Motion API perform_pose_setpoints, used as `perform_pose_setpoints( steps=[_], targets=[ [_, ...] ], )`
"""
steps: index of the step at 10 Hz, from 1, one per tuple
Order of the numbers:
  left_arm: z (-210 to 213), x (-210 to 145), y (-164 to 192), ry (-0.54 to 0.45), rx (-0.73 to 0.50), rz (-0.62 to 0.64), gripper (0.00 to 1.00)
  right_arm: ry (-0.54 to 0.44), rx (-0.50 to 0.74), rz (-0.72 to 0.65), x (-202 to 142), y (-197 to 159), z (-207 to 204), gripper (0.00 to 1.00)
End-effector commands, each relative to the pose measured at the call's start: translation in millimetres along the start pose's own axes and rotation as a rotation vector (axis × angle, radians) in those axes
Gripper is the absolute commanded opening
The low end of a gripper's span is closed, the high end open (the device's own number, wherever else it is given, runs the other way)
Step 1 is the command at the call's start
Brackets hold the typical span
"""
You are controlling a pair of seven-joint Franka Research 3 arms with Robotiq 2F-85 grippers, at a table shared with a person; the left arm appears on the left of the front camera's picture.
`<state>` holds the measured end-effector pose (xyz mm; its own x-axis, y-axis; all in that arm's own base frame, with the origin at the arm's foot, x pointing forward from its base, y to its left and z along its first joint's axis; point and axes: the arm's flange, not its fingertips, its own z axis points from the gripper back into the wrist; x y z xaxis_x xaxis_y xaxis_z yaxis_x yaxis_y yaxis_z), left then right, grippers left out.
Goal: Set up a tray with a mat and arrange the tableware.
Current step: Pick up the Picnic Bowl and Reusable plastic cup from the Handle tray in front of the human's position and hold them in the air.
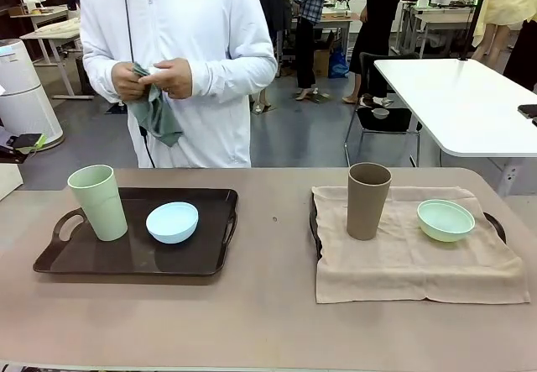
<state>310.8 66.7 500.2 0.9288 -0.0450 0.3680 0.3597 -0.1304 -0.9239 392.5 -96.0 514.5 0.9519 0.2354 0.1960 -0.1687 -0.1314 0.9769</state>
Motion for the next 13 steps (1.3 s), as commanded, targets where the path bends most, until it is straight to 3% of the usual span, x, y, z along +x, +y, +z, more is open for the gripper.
perform_pose_setpoints(
  steps=[1,12,13],
  targets=[
    [-1.8,1.9,-6.3,-0.022,-0.011,0.012,1.00,0.012,-0.009,0.013,-0.1,-3.2,3.6,0.73],
    [-0.1,0.1,0.0,0.000,0.000,0.000,1.00,0.000,0.000,0.000,0.0,0.0,0.0,0.73],
    [-0.9,1.1,-21.7,0.046,0.272,-0.071,1.00,0.008,-0.203,0.054,8.9,30.5,-28.7,0.73]
  ],
)
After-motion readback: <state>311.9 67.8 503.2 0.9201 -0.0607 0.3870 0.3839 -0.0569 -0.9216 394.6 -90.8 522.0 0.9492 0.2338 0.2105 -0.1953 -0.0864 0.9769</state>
